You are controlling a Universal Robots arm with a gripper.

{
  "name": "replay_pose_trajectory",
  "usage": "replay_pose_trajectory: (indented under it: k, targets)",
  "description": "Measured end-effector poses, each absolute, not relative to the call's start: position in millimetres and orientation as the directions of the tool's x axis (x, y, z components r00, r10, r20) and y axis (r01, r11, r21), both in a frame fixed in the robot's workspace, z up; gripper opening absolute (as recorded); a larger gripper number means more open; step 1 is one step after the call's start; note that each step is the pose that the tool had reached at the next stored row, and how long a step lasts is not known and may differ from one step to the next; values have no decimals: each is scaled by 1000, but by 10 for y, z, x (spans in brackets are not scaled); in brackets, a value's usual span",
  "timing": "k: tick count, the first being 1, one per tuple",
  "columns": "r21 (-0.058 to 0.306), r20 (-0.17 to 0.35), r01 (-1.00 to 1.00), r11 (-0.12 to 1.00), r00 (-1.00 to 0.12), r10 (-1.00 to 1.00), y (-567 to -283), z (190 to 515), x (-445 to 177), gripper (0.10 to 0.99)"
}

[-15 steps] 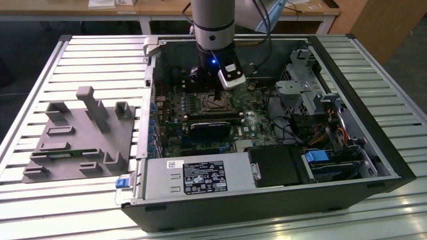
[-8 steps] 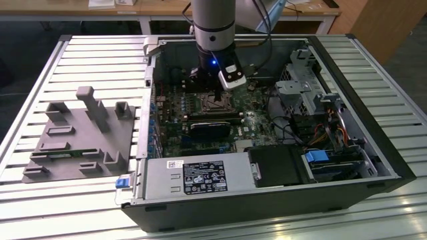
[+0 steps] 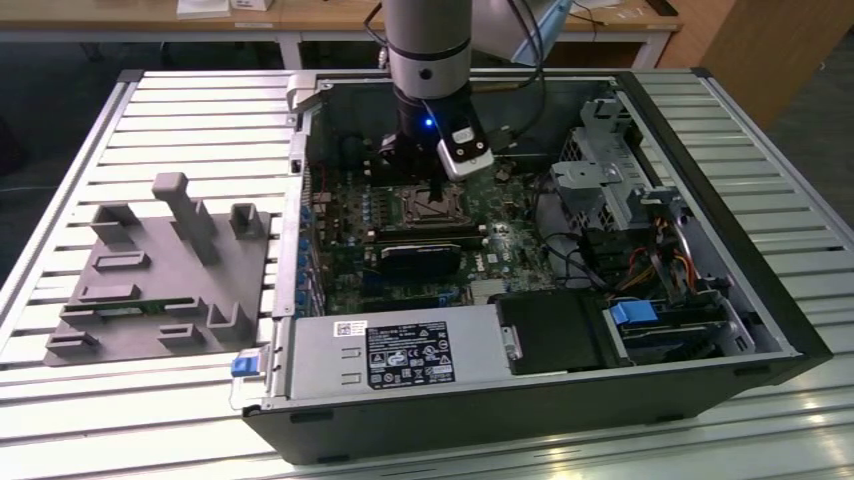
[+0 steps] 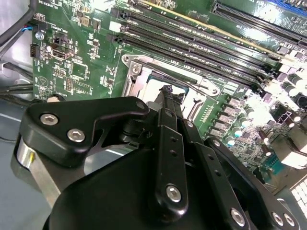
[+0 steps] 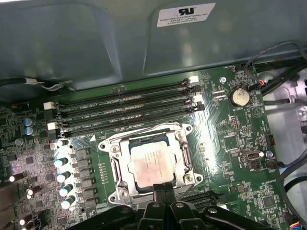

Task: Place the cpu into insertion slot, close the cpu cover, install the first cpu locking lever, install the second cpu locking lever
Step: 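Install the second cpu locking lever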

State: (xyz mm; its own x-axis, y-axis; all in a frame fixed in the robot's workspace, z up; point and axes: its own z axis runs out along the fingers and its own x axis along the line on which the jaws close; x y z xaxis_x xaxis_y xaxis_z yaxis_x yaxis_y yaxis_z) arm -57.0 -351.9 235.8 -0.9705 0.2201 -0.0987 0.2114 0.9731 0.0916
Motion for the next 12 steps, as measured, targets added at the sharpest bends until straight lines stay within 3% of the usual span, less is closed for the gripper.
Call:
replay_pose_trajectory:
  k: [12]
  targets:
    - [91,-99,211,973,-970,220,-3662,2366,-570,106]
